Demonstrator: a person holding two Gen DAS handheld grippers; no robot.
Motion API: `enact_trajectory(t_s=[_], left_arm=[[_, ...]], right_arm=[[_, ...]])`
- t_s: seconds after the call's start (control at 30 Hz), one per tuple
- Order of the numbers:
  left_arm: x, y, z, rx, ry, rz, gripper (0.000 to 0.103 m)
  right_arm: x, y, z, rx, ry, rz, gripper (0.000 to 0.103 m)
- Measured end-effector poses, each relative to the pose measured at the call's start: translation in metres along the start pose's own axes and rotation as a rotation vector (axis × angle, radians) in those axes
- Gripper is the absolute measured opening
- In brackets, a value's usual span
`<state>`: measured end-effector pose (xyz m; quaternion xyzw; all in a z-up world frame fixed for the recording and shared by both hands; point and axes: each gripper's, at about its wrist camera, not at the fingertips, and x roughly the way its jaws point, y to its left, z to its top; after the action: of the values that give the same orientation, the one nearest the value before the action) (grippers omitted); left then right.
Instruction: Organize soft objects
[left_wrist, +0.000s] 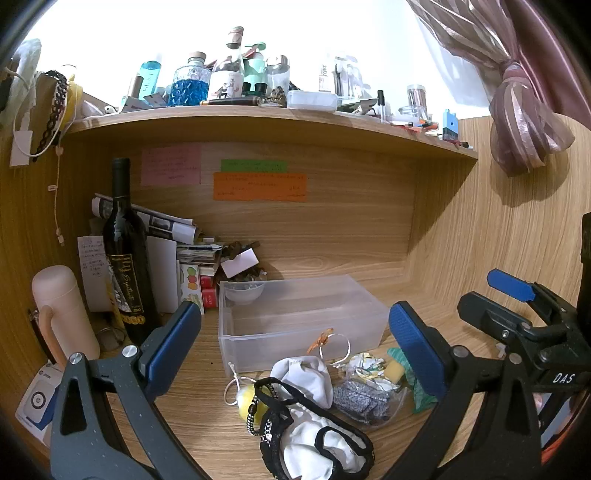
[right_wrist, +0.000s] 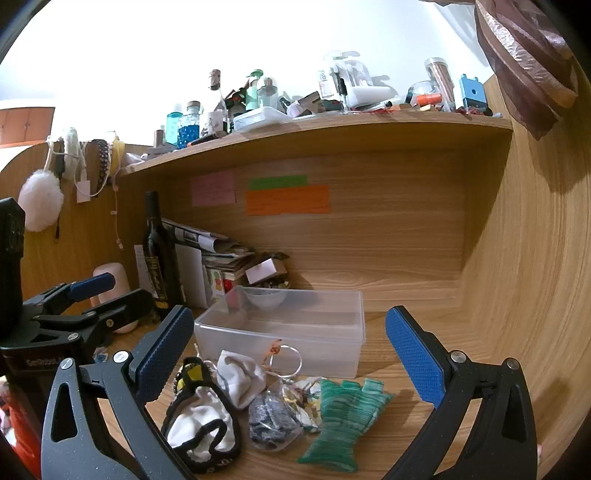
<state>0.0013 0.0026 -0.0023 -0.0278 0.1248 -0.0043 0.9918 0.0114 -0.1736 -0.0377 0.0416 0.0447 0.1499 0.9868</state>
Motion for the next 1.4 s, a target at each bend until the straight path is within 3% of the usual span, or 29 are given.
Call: enact_trajectory(t_s=[1.4], left_arm=[[0.0055,0.0028,-0.0031,-0.012,0.029,-0.016,0.103]], right_arm=[[0.0077,-0.0053,0.0,0.005,0.017,0.012,0.103]])
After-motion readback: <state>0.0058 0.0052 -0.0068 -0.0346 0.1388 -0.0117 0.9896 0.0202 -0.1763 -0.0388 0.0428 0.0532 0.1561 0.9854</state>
